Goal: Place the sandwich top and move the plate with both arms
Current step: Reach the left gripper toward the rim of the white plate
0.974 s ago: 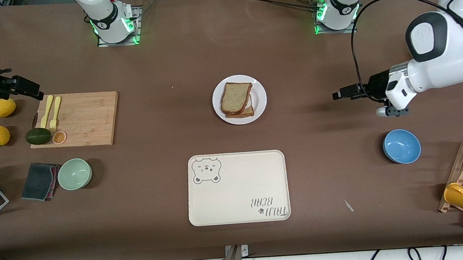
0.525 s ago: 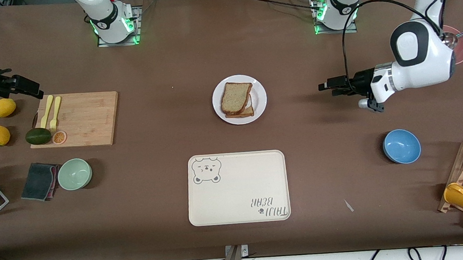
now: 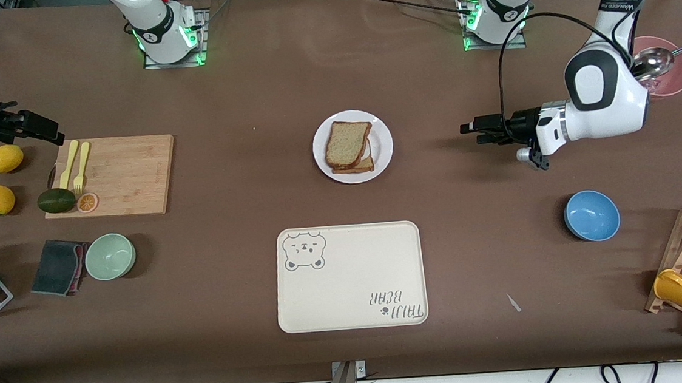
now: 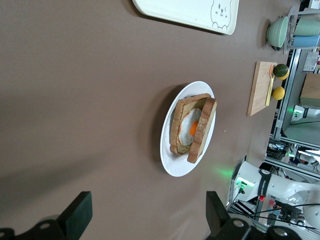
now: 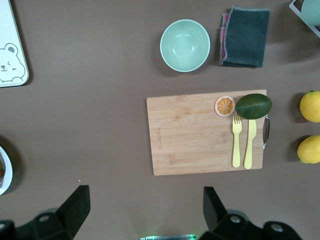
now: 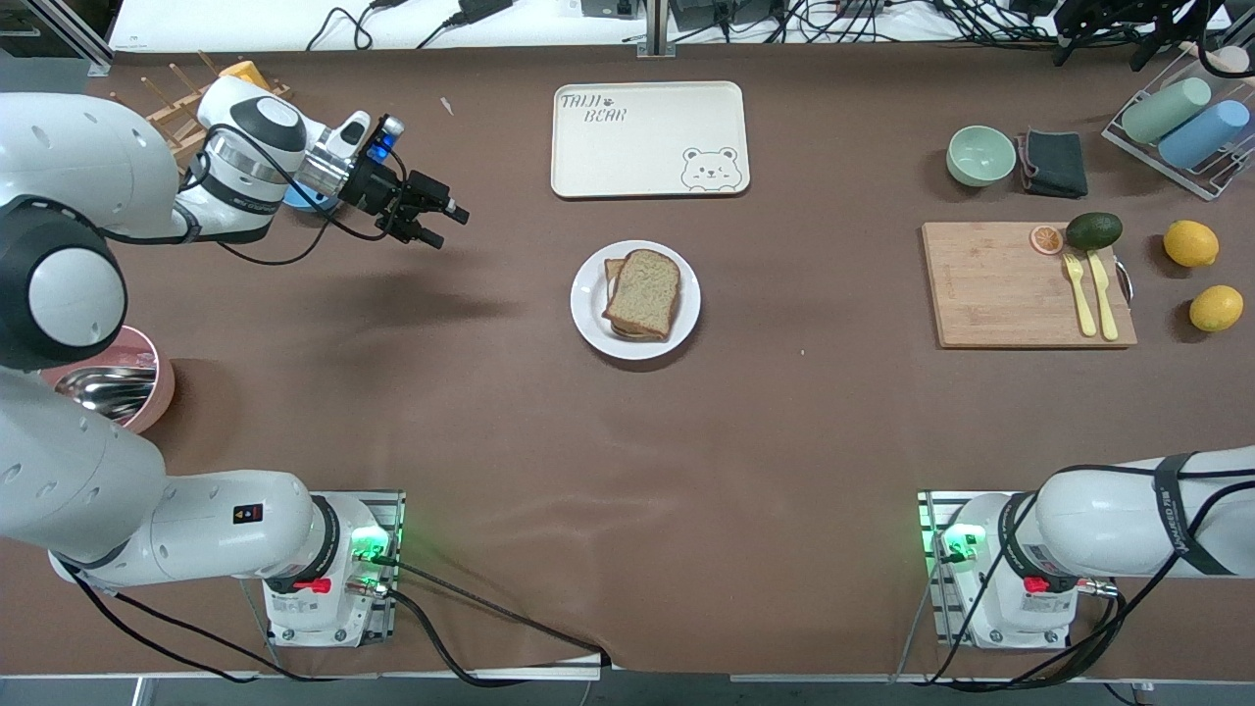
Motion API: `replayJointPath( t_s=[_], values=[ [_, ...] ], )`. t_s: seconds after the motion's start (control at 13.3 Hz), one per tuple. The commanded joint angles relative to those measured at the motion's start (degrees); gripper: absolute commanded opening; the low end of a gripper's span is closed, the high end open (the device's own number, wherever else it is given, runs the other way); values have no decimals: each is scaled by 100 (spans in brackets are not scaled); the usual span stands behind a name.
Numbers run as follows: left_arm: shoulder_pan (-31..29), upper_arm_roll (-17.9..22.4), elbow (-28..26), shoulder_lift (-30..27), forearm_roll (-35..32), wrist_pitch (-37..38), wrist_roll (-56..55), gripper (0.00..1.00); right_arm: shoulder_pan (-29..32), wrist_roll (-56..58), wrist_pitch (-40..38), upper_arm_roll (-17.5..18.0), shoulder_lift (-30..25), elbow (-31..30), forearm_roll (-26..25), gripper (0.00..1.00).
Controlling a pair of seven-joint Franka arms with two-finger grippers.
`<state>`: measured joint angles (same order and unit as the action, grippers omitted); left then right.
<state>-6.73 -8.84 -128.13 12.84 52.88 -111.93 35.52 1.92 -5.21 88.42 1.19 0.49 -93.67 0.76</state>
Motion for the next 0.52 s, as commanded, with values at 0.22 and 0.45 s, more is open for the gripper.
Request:
replayJointPath(
  t_s=[0.22, 0.45],
  values=[
    [119, 76, 517, 948, 634, 224, 481, 100, 28, 3, -36, 4, -40, -37, 64, 100],
    [444, 41, 482, 1036, 1187, 206, 509, 100, 19, 3, -18, 4, -40, -28, 73, 100]
  ],
)
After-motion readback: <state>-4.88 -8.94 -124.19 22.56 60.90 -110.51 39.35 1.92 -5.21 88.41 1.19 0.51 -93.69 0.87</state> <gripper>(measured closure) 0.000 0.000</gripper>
